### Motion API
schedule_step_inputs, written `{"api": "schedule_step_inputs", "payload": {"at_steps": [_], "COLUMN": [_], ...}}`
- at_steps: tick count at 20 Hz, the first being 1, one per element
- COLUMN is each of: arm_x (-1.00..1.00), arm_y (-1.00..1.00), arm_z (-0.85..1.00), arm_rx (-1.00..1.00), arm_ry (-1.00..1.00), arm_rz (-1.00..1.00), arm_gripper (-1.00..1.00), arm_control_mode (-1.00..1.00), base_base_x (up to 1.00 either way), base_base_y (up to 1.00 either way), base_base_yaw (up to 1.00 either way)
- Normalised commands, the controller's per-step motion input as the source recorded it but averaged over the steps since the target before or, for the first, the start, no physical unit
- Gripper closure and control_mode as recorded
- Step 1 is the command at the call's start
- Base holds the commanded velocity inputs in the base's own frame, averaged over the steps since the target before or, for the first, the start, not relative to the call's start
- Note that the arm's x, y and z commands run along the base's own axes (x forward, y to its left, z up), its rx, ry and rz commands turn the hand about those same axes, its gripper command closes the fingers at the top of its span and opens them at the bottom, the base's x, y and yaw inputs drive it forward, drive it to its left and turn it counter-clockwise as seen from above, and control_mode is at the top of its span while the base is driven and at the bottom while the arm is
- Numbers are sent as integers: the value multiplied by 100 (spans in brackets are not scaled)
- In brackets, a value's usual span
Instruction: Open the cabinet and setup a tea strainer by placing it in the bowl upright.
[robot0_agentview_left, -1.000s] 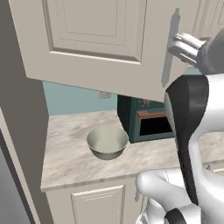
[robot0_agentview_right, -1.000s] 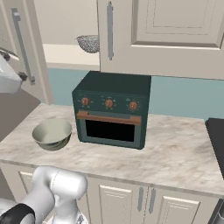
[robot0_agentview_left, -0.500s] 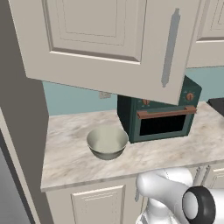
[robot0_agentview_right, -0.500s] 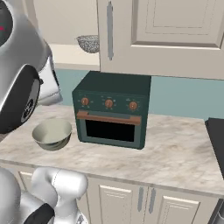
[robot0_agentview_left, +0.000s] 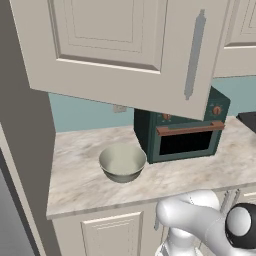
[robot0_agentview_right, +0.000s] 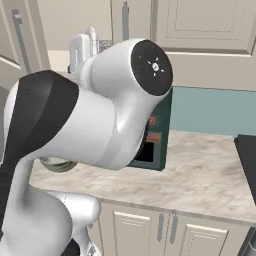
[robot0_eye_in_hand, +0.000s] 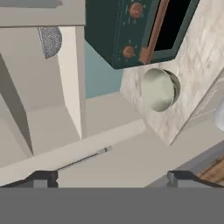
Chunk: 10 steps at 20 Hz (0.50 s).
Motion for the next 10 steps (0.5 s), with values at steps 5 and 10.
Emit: {"api": "schedule_step_inputs", "payload": {"at_steps": [5,10], "arm_x": [4,5], "arm_y": [14,37], "arm_z": [-68,-40], "arm_rx": [17,3], "arm_ry": [10,0], "arm_rz": [23,20], "arm_gripper": [-100,-100], "arm_control_mode": [-100,-100], "base_base_x": [0,0], "base_base_y": [0,0], "base_base_yaw": [0,0]}}
